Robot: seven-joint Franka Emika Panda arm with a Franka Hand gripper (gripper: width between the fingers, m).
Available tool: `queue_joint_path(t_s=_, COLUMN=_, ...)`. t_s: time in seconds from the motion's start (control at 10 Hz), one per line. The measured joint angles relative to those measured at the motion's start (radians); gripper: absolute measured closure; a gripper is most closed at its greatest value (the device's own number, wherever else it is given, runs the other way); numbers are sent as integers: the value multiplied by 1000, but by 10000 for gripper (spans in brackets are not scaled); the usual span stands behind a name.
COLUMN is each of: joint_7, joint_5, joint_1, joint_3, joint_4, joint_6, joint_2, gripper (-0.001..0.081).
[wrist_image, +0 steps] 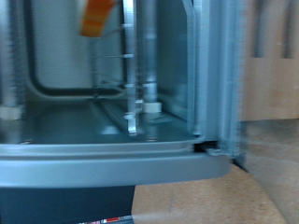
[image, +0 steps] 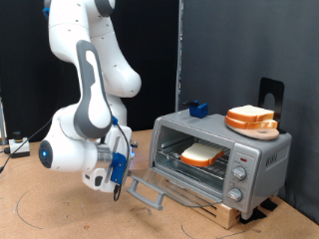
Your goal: Make a piece of toast with the oven
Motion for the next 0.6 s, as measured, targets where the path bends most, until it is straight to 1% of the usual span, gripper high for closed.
queue_joint_path(t_s=0.2, joint_7=-30, joint_5=27, joint_1=-3, joint_3=8, joint_4=-14, joint_6=-63, joint_2=-67, gripper=-1)
queue_joint_path(t_s=0.6, joint_7=-94, joint_5=86, joint_1=-1, joint_3=48, joint_4=-77, joint_6=-162, joint_2=-217, gripper=-1)
